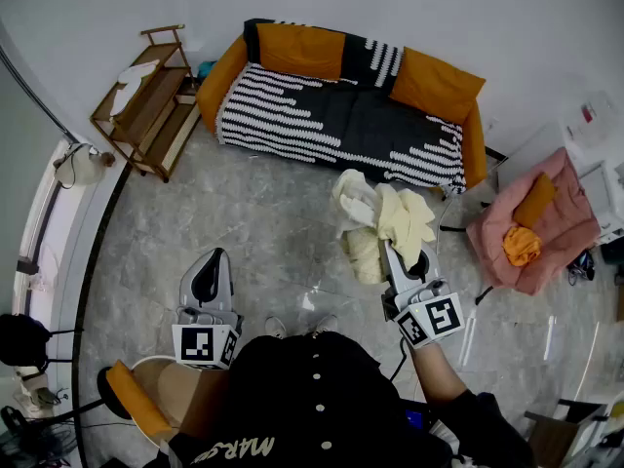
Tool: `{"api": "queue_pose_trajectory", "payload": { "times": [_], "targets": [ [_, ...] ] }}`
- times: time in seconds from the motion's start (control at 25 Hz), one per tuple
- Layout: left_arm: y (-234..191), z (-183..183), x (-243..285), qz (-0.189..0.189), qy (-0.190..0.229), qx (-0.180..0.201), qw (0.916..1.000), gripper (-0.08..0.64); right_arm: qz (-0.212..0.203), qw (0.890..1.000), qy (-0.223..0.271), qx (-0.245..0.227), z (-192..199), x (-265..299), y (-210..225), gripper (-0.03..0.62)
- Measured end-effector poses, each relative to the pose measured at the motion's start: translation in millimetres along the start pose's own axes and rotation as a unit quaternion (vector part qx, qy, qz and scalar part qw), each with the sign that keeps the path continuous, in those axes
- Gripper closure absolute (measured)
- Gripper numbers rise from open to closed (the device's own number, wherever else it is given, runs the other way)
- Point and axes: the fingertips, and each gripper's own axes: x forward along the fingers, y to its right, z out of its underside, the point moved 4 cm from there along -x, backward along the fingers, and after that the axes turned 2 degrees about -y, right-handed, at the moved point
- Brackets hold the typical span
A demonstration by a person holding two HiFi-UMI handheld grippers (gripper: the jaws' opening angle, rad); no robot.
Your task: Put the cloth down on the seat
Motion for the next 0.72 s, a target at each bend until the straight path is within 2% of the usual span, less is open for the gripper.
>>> {"api": "queue_pose_trajectory", "payload": {
  "times": [0.4, 0.72],
  "targets": [
    [-1.4, -1.7, -2.3, 0.003, 0.002, 0.000, 1.0000, 0.560, -0.003, 1.000, 0.001, -0.002, -4.5, 0.1, -6.2, 0.480],
    [-22.7, 4.6, -14.3, 0.003, 0.009, 0.003, 1.0000, 0.560, -0.003, 1.000, 0.008, 0.006, -2.7, 11.8, -29.1, 0.479]
  ]
}}
